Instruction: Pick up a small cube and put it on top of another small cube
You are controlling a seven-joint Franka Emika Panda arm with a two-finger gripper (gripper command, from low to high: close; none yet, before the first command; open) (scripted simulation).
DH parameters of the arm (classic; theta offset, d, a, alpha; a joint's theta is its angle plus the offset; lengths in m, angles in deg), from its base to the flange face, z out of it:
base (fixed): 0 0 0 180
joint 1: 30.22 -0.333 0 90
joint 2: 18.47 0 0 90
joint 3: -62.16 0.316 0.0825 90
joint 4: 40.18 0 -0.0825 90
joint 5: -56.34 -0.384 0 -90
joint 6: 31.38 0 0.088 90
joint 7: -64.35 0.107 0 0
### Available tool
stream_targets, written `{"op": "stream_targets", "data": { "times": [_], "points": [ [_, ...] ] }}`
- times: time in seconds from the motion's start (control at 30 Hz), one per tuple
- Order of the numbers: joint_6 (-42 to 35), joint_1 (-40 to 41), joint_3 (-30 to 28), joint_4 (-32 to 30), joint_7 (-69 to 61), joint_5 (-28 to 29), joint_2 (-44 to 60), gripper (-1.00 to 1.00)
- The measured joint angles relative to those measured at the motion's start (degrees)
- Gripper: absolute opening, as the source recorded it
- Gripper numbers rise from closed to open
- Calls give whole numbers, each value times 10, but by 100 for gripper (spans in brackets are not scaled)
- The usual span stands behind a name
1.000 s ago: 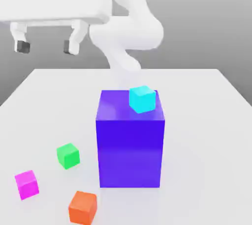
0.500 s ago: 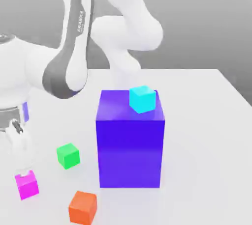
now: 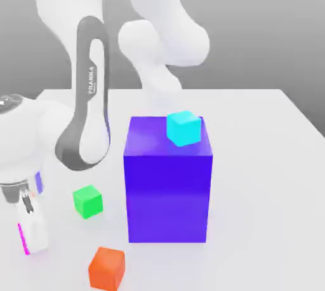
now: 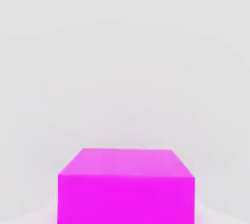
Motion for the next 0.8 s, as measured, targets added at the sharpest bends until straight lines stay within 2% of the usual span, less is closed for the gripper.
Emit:
{"op": "stream_targets", "data": {
  "times": [0.07, 0.3, 0.5, 0.63, 0.77, 0.8],
  "points": [
    [-22, -7, -11, -18, 19, 22, -41, -100],
    [-41, -7, -24, -143, 111, 111, -189, -100],
    [-52, 4, -12, -252, 156, 138, -310, -100],
    [6, -6, -16, -265, 149, 122, -264, -100],
    [84, -16, -14, -263, 121, 80, -183, -100],
    [97, -16, -9, -262, 113, 69, -169, 100]
  ]
}}
